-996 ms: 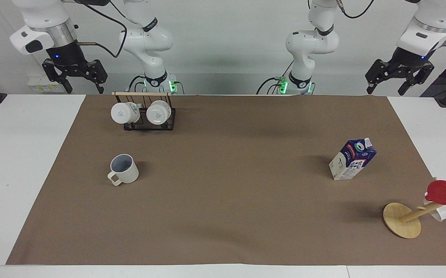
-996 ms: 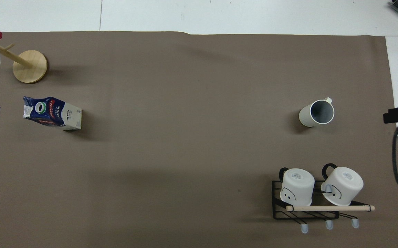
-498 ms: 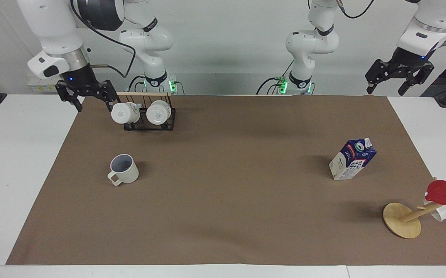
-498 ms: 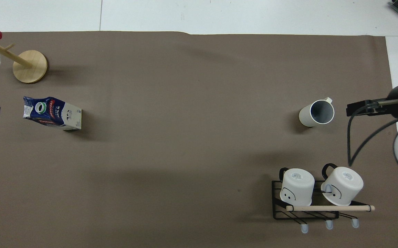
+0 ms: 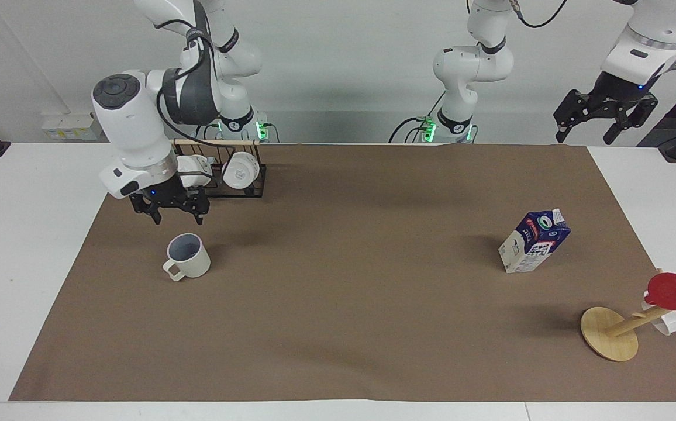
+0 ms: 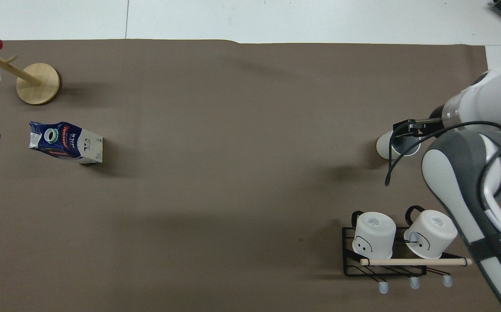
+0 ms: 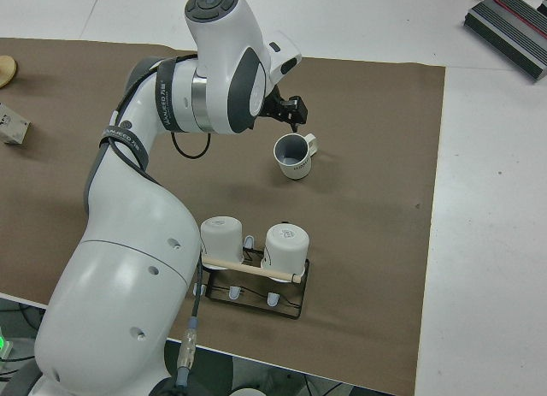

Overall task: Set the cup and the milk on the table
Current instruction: 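Reach the right gripper to the standing white mug and grasp it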

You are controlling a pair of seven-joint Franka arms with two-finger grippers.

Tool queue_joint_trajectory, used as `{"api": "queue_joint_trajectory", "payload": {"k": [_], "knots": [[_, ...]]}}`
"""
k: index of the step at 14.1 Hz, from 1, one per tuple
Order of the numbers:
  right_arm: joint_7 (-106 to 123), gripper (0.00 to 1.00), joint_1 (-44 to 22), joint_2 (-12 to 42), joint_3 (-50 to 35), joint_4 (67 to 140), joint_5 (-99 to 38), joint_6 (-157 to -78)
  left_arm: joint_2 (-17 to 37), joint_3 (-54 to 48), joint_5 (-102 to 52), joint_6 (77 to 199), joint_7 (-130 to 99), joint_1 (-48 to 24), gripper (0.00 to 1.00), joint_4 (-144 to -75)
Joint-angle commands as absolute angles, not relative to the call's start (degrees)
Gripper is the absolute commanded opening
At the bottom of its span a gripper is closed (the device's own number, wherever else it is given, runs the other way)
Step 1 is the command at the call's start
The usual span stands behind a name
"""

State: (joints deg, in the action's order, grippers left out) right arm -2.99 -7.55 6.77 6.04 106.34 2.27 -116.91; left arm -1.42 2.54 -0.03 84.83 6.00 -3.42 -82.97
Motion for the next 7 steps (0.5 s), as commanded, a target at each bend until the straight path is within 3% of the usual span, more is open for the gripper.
{"api": "queue_joint_trajectory", "payload": {"k": [1, 4, 7], "knots": [[-4.8, 1.0, -8.3, 7.1, 5.8, 109.7, 2.5, -121.3, -2.9, 2.7, -0.7, 84.9, 6.8, -3.5, 1.0, -84.5], [-4.7, 1.0, -8.3, 10.3, 5.7, 112.1, 2.5, -128.6, -2.9, 2.7, -0.6, 84.9, 6.8, -3.5, 1.0, -84.5], [-4.0, 1.0, -8.2, 10.6, 5.8, 115.0, 2.5, -130.8, -2.8, 2.7, -0.6, 84.9, 6.6, -3.3, 1.0, -84.4]]}}
